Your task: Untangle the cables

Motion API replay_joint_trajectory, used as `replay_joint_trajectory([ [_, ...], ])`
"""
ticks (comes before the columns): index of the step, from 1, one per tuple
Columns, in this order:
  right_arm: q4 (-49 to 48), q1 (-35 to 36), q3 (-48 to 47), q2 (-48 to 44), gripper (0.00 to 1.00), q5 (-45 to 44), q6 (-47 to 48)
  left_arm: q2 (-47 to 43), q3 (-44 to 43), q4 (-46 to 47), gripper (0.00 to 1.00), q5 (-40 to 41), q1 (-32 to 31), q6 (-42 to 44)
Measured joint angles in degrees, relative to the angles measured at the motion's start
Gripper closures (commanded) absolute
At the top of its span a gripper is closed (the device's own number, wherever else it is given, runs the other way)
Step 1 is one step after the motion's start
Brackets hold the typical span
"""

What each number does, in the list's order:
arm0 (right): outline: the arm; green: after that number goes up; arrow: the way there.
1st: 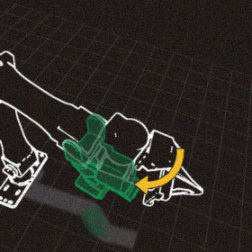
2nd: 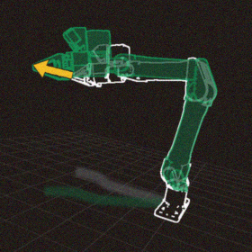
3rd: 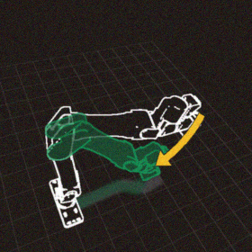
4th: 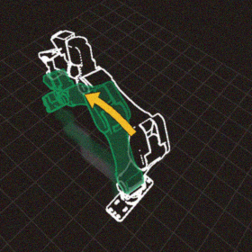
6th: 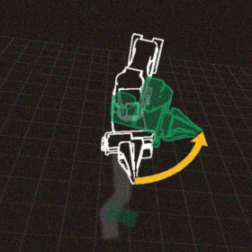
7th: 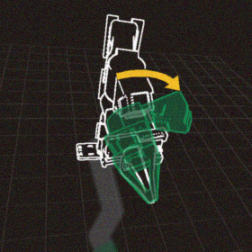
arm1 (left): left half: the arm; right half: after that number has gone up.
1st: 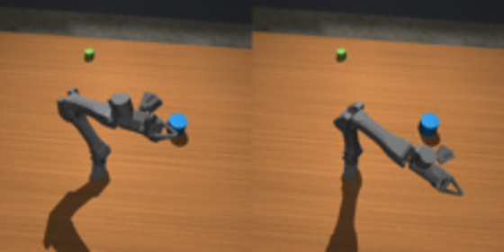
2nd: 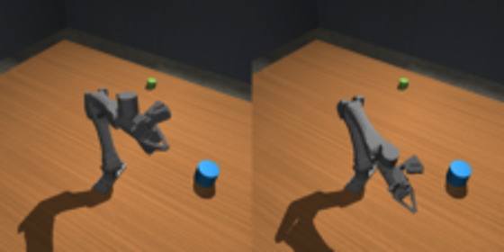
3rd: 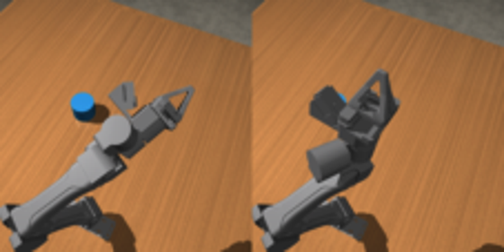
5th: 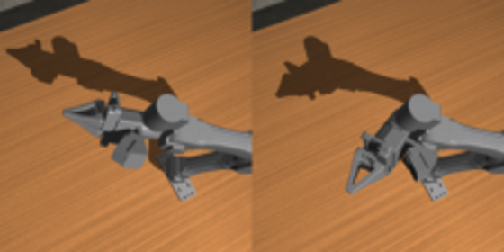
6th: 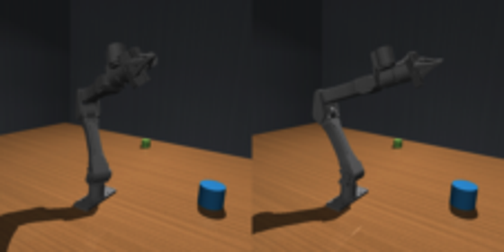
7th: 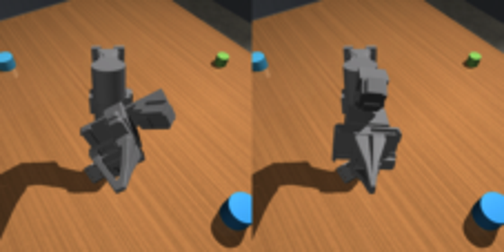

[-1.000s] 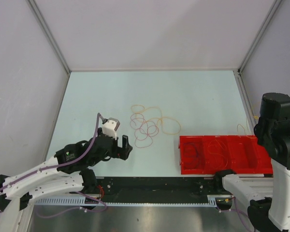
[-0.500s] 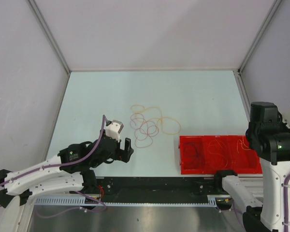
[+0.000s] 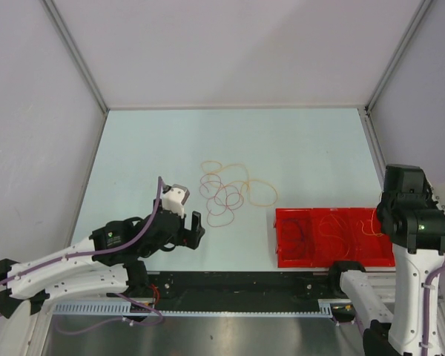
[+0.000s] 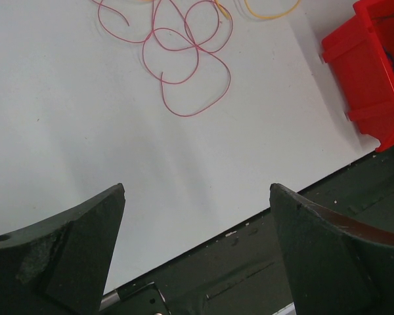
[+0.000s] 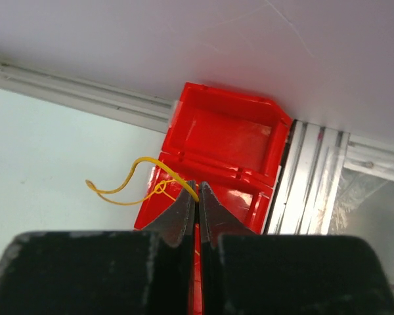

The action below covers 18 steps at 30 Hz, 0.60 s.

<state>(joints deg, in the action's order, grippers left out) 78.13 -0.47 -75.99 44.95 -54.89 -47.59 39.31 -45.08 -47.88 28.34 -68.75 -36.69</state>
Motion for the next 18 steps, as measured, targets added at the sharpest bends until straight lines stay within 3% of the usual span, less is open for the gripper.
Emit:
replay_joint_trajectory([
  [9, -0.5, -17.3, 5.1, 5.5, 1.00, 12.1, -3.7, 1.6, 0.0, -0.2, 0.04, 0.0, -0.2, 0.0],
  [18, -0.5, -19.1, 13.3, 6.0, 1.00, 20.0, -7.5, 2.3, 0.0, -0.3, 0.04, 0.0, -0.3, 0.0],
])
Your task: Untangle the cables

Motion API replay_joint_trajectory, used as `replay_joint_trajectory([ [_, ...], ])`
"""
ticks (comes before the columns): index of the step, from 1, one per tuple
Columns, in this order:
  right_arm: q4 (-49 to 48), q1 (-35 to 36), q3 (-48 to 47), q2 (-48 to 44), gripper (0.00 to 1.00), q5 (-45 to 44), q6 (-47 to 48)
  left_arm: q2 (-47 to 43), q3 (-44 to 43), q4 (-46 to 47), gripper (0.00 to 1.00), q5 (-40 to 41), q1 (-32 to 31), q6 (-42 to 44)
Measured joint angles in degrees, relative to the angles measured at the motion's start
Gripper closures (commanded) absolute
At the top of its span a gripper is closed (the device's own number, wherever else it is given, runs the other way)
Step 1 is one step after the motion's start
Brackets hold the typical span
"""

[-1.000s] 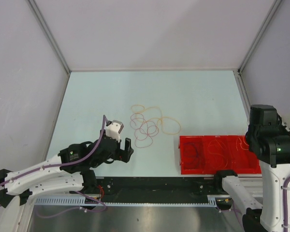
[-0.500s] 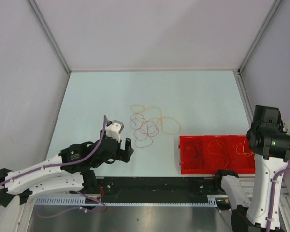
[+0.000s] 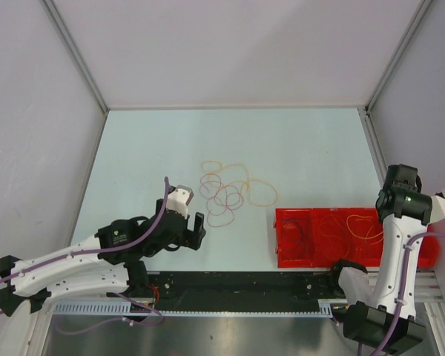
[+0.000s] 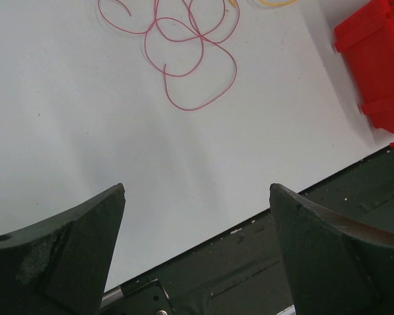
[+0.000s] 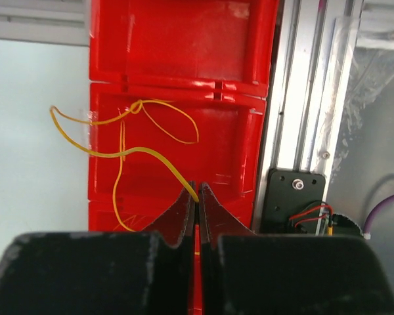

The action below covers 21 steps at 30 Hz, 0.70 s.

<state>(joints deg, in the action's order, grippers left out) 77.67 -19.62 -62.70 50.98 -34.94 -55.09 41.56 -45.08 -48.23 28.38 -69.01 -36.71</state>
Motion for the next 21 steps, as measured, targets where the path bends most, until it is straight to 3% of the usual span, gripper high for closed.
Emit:
replay_joint_trajectory([
  [13, -0.2, -0.2, 7.0, 0.1, 1.00, 2.1, -6.8, 0.0, 0.0, 0.0, 0.04, 0.0, 0.0, -0.4],
  [21, -0.2, -5.4, 7.0, 2.3, 1.00, 2.7, -5.7, -0.9, 0.0, -0.1, 0.04, 0.2, -0.1, -0.4],
])
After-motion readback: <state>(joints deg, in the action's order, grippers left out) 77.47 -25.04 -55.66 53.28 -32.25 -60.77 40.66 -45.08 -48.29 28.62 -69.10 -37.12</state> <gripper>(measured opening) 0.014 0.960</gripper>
